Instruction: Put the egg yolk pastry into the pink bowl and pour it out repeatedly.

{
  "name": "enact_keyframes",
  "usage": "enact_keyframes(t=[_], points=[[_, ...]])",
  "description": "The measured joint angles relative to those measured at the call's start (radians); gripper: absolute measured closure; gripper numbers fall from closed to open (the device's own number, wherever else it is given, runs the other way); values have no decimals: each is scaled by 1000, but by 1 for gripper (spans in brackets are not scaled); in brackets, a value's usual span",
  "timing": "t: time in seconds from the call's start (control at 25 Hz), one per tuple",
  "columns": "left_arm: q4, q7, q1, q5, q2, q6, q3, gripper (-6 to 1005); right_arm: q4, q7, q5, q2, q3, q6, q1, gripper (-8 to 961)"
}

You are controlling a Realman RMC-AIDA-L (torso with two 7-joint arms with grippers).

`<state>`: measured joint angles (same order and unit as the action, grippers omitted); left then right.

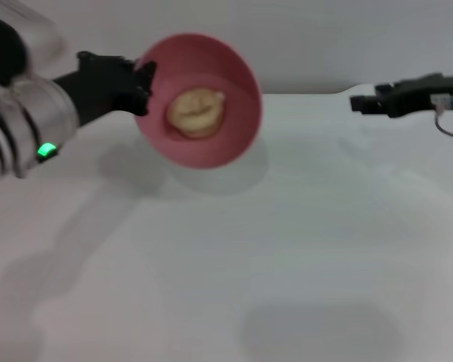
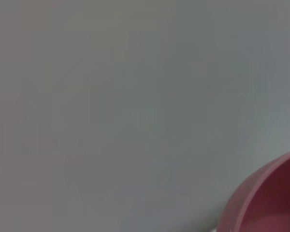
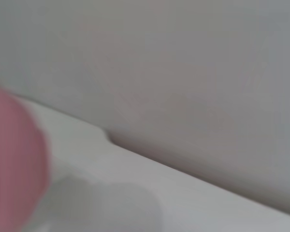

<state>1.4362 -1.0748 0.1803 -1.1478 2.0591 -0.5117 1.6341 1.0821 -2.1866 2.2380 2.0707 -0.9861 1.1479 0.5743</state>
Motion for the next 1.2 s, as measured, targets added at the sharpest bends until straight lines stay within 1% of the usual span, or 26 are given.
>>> enact_keyframes(t=[0.04,0.16,0.24,0.28,0.36,0.44,0.48,0.56,0.6,0.72,0.8,0.84,0.88,0.96,1.12,1.2], points=[[1,-64,-16,-9,0,85,66,1000,-9,0,0,1,3,-11,-13,419],[-26,-166,-28,-3,0,338,252,1000,-43,3,-2,3,0,-36,-39,419],[-81,-232,-20,27,0,572,399,1000,-72,7,-2,4,0,-42,-45,419],[-115,-261,-12,53,1,694,460,1000,-85,9,-2,4,2,-44,-47,419],[-226,-302,18,133,4,969,608,1000,-97,9,-3,4,6,-44,-54,419],[-347,-313,61,197,7,1191,730,1000,-99,9,-8,4,6,-44,-62,419],[-401,-314,81,217,8,1282,782,1000,-99,10,-12,3,7,-44,-66,419],[-465,-330,105,229,12,1393,844,1000,-99,10,-26,2,7,-44,-72,419],[-492,-351,116,230,14,1433,868,1001,-99,11,-32,2,7,-44,-74,420],[-526,-437,127,230,17,1462,897,1001,-98,20,-42,0,8,-44,-76,420],[-538,-489,130,231,17,1474,911,1001,-98,33,-43,0,8,-44,-76,420],[-538,-489,130,231,17,1474,911,1001,-99,39,-43,1,8,-44,-76,420],[-547,-537,134,231,18,1483,918,1001,-99,43,-43,1,7,-45,-76,420],[-550,-551,135,228,18,1484,919,1001,-100,49,-43,2,3,-51,-76,420],[-524,-488,135,172,18,1482,899,1001,-101,56,-50,3,-5,-54,-74,420],[-441,-428,126,48,15,1453,850,1001,-102,79,-70,3,-18,-47,-72,420]])
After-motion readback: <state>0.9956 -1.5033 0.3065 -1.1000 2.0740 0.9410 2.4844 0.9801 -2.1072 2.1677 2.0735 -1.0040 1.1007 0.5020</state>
